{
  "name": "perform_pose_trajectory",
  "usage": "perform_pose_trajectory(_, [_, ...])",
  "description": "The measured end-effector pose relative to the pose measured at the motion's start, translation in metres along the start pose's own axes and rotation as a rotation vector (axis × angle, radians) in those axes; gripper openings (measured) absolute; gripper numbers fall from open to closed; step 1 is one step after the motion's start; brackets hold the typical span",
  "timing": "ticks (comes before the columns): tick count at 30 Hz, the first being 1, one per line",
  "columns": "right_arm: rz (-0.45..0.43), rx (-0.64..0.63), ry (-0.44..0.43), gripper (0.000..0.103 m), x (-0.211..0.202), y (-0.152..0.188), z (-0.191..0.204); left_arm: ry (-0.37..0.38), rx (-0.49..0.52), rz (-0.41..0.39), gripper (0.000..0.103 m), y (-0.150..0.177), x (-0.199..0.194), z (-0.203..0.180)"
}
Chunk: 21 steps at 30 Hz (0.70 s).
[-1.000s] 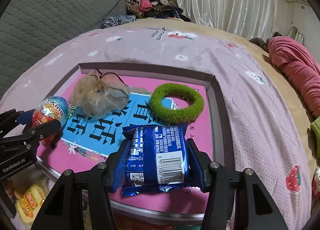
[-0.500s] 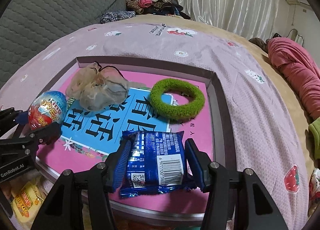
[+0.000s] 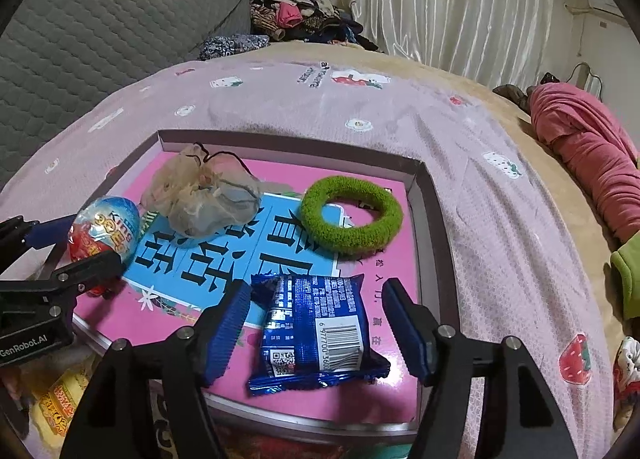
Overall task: Organize objects
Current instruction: 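Open the left gripper on the candy egg while the right gripper releases the blue packet into the tray, then pull both open tools back from the tray toward the loose snacks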
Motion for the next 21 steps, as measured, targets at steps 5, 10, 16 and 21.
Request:
perform_pose_trajectory(5, [-0.016, -0.005, 0.01, 0.071, -0.005, -0.005, -0.001, -0.002, -0.006, -0.009, 0.075, -0.004, -0.007, 0.003])
perform_pose_trajectory(10, [-0.053, 0.006, 0.018, 0.074, -0.016, -0.013, -0.004, -0.044, 0.006, -0.039, 0.079, -0.01, -0.017, 0.008])
perform_pose_trajectory(16, [-0.106, -0.003, 0.029, 0.079, -0.034, -0.027, -0.002, -0.059, -0.004, -0.074, 0.083, -0.021, -0.034, 0.014])
perform_pose_trajectory(21, [-0.15, -0.004, 0.039, 0.084, -0.05, -0.039, -0.001, -0.09, -0.003, -0.095, 0.088, -0.028, -0.047, 0.016])
Point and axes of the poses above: each gripper's, at about its wrist camera, not at the fingertips, and x roughly the way its jaws point, z to its left, y to its underside, the point moved 8 cm from there along x, roughly the way its jaws point, and after that the axes turned 13 degrees about -z, right-handed, at the moved point
